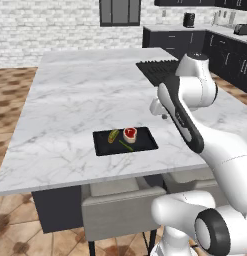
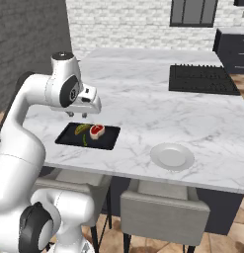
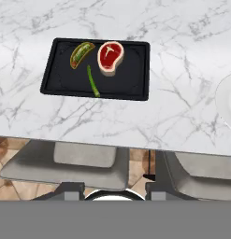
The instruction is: Create a steak meal by picking up the steak and asparagus from the tray and placing them on the plate. Leave the tacos on the tray.
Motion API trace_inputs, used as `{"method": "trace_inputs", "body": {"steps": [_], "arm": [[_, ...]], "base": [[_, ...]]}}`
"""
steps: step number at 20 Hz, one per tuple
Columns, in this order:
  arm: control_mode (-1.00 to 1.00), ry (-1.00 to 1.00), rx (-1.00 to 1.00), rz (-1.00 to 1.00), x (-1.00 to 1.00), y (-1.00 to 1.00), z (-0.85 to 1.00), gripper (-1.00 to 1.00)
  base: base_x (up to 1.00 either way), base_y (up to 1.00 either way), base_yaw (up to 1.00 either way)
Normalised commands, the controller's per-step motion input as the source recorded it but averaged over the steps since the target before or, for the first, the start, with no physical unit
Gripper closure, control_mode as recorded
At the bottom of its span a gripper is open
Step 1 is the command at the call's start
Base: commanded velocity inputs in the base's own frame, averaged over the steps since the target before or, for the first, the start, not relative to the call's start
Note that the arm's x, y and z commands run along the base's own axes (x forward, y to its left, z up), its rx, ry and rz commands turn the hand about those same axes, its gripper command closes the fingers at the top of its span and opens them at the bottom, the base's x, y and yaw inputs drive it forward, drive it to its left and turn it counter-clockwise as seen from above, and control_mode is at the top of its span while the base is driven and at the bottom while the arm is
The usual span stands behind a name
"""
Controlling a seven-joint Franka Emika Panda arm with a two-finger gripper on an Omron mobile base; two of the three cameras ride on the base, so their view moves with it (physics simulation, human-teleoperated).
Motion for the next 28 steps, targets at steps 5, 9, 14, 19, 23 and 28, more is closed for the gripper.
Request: {"method": "trace_inputs", "body": {"steps": [5,9,14,19,23,28], "arm": [[-1.00,0.00,0.00,0.00,0.00,0.07,-0.18,-1.00],[-1.00,0.00,0.00,0.00,0.00,0.11,-0.39,-1.00],[-1.00,0.00,0.00,0.00,0.04,0.08,-0.63,-1.00],[-1.00,0.00,0.00,0.00,0.22,0.26,-0.60,-1.00],[-1.00,0.01,-0.01,0.00,0.32,0.36,-0.50,-1.00],[-1.00,0.03,0.00,0.00,0.50,0.21,-0.40,-1.00]], "base": [[0.00,0.00,0.00],[0.00,0.00,0.00],[0.00,0.00,0.00],[0.00,0.00,0.00],[0.00,0.00,0.00],[0.00,0.00,0.00]]}}
